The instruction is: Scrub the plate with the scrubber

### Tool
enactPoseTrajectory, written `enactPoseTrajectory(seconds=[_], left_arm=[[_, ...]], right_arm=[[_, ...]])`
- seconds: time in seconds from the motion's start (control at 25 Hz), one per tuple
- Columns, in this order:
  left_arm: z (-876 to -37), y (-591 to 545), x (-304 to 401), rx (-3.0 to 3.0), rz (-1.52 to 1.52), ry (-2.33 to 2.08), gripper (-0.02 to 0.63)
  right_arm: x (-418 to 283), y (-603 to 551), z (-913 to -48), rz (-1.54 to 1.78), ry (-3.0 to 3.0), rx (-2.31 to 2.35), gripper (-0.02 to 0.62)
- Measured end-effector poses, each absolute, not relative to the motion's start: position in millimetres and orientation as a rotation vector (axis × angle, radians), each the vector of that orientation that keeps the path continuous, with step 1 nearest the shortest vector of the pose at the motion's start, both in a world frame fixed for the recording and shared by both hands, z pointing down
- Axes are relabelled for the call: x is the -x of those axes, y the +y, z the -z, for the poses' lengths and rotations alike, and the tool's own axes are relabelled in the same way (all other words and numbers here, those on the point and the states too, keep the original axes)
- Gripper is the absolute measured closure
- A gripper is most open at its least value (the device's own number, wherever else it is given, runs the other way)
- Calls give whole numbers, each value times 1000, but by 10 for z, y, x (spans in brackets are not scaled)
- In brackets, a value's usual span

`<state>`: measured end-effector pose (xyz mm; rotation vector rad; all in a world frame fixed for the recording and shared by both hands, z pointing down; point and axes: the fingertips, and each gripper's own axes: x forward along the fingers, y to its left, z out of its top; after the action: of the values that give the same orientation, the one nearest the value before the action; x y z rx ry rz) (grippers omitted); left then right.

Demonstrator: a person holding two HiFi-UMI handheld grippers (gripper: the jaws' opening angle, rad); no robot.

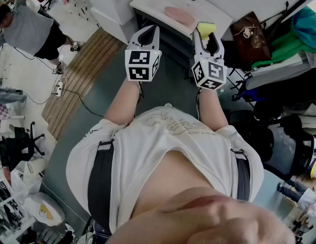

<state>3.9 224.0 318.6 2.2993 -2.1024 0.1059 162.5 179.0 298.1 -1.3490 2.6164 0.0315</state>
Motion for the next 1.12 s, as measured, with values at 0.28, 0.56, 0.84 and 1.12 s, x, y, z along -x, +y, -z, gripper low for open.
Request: enactPoseTrajectory(seconds=[0.28,0.56,0.84,1.12], left_arm=[[-3203,2114,-106,-2265,-100,-2109,583],[-3292,1797,-148,-2221,-119,-2115,584],[-3190,1573,-232,-2237,16,-2040,584],[-3197,1450,-248,-2227,-39,-2105,583]], right_arm=[[-1741,1628,-3030,27,2611,1319,365],[-1774,1339,-3077,22,2640,1267,365],[-1688,1036,-3042,17,2668,1216,364],[-1778,856,-3078,45,2630,1238,364]])
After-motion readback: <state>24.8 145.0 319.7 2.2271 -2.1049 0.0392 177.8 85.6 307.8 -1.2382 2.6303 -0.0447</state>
